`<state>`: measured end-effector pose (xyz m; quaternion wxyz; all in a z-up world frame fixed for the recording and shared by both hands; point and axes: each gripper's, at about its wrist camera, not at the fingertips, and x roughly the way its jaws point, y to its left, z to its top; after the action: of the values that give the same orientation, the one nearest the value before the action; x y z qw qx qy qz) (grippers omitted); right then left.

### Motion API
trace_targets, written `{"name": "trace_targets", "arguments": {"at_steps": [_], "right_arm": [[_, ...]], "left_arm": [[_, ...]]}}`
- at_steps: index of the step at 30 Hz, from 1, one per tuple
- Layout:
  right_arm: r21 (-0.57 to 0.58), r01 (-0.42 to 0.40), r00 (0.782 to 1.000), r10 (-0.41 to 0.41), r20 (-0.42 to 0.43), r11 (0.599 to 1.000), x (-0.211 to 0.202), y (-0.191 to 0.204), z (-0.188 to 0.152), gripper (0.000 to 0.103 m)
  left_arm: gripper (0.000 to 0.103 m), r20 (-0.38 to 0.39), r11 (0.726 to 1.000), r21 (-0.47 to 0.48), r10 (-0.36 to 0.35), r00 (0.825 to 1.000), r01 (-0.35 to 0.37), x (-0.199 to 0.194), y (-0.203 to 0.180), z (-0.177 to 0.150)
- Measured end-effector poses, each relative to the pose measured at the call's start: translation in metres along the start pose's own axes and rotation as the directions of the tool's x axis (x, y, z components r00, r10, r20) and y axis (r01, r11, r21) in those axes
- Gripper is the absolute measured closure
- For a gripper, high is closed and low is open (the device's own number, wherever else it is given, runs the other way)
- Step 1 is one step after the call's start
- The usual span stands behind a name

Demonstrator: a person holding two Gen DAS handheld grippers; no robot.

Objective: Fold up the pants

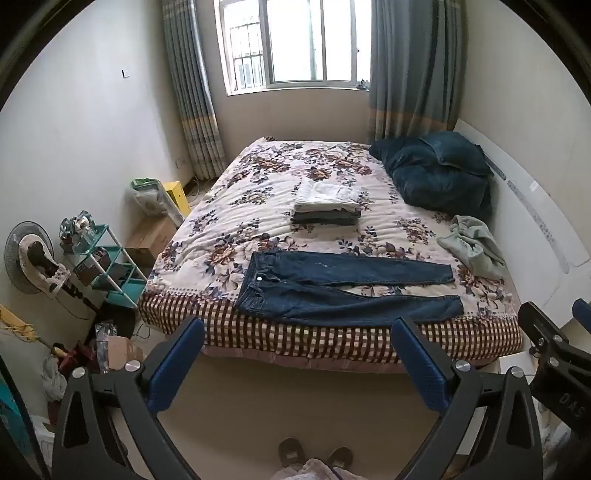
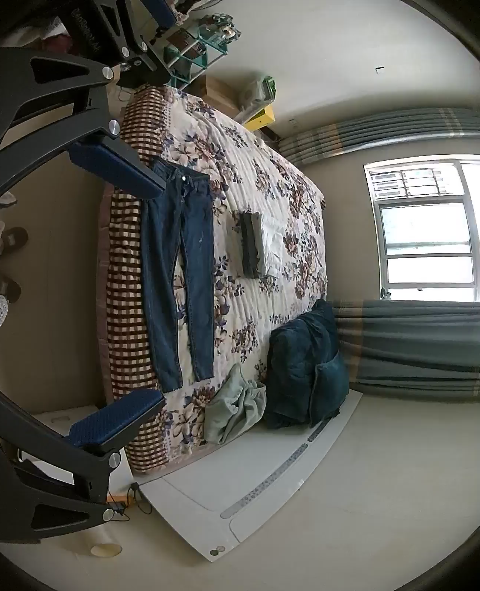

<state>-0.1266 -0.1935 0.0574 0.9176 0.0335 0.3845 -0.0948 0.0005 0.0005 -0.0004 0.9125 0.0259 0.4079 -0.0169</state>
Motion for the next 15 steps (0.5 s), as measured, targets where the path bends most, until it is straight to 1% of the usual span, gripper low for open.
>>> {"name": "trace_targets", "arguments": {"at_steps": [15], "right_arm": [[0.004, -0.004, 1.000, 0.004, -0.004, 1.000, 0.0005, 0.0017, -0.0013, 0.000]], "left_arm": [[0.000, 0.009, 1.000, 0.006, 0.010, 1.000, -0.010, 0.0037, 0.0005, 0.0013]]}}
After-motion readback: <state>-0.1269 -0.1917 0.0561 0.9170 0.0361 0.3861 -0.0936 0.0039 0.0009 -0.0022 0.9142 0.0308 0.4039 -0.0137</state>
